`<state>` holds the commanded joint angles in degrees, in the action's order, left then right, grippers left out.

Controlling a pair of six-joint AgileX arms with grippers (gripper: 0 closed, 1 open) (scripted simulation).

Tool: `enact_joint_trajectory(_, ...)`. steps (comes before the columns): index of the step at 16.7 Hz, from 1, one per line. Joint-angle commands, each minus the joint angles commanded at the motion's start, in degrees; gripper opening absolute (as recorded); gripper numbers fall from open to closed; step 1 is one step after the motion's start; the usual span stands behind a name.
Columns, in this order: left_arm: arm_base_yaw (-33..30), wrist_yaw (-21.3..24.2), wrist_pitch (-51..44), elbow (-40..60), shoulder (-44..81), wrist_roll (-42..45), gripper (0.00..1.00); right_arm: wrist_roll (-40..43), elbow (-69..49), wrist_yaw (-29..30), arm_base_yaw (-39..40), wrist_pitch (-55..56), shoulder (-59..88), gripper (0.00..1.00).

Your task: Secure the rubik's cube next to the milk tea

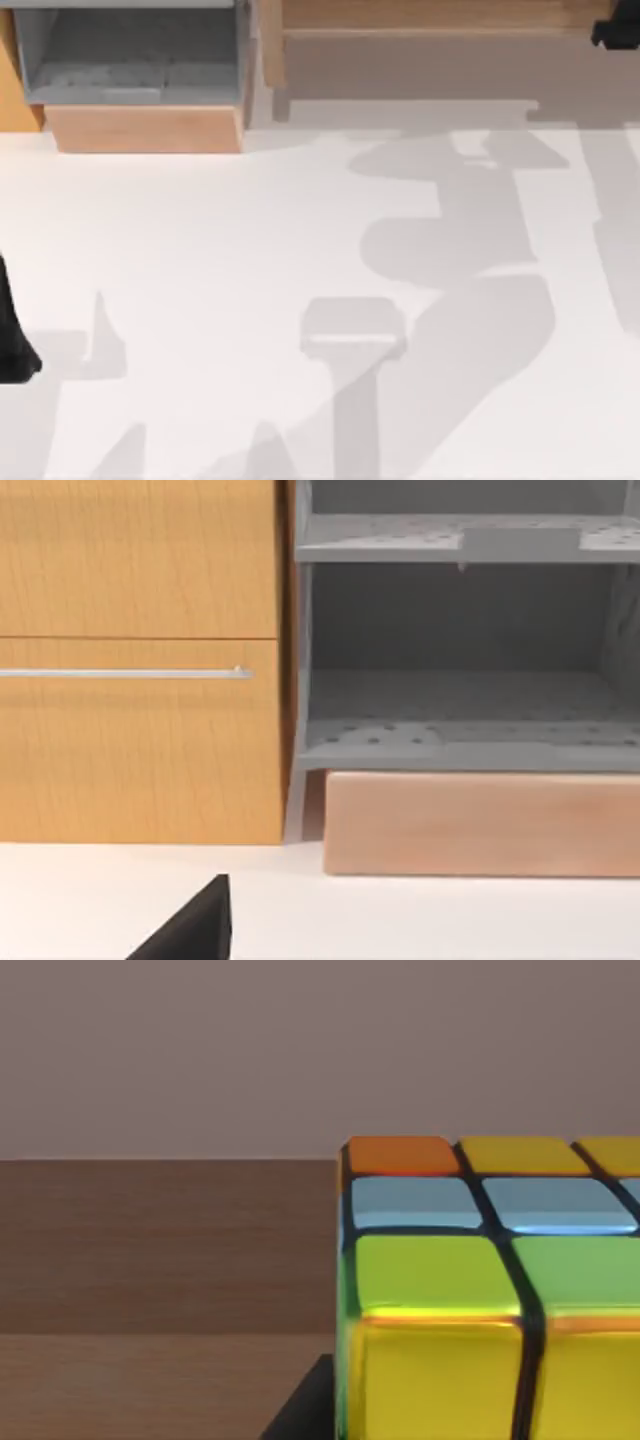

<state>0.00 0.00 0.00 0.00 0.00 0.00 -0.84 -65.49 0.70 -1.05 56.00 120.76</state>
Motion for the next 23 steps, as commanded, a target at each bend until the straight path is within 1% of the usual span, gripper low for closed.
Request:
enact_joint_trajectory(7,0.0,0.0,0.0,0.0,0.0,0.0,1.00,-0.1,-0.1,0.2,0.0,-1.2,-0.2,0.00)
enact_joint_trajectory(9,0.0,0.0,0.0,0.0,0.0,0.0,1.00,-0.1,-1.2,0.3,0.0,-4.1,-1.6,0.00)
enact_joint_trajectory(11,0.0,0.0,0.0,0.0,0.0,0.0,1.00,-0.1,-3.1,0.6,0.0,-9.4,-4.2,0.00)
enact_joint_trajectory(13,0.0,0.0,0.0,0.0,0.0,0.0,1.00,-0.3,-5.4,0.9,0.0,-16.8,-7.4,0.00)
enact_joint_trajectory(16,0.0,0.0,0.0,0.0,0.0,0.0,1.00,-0.8,-9.0,1.4,-0.2,-32.1,-13.2,0.00)
enact_joint_trajectory(20,0.0,0.0,0.0,0.0,0.0,0.0,1.00,-1.3,-10.9,2.0,-0.5,-58.7,-19.6,0.00)
enact_joint_trajectory(23,0.0,0.0,0.0,0.0,0.0,0.0,1.00,-1.3,-9.4,2.1,-0.7,-77.2,-21.8,0.00)
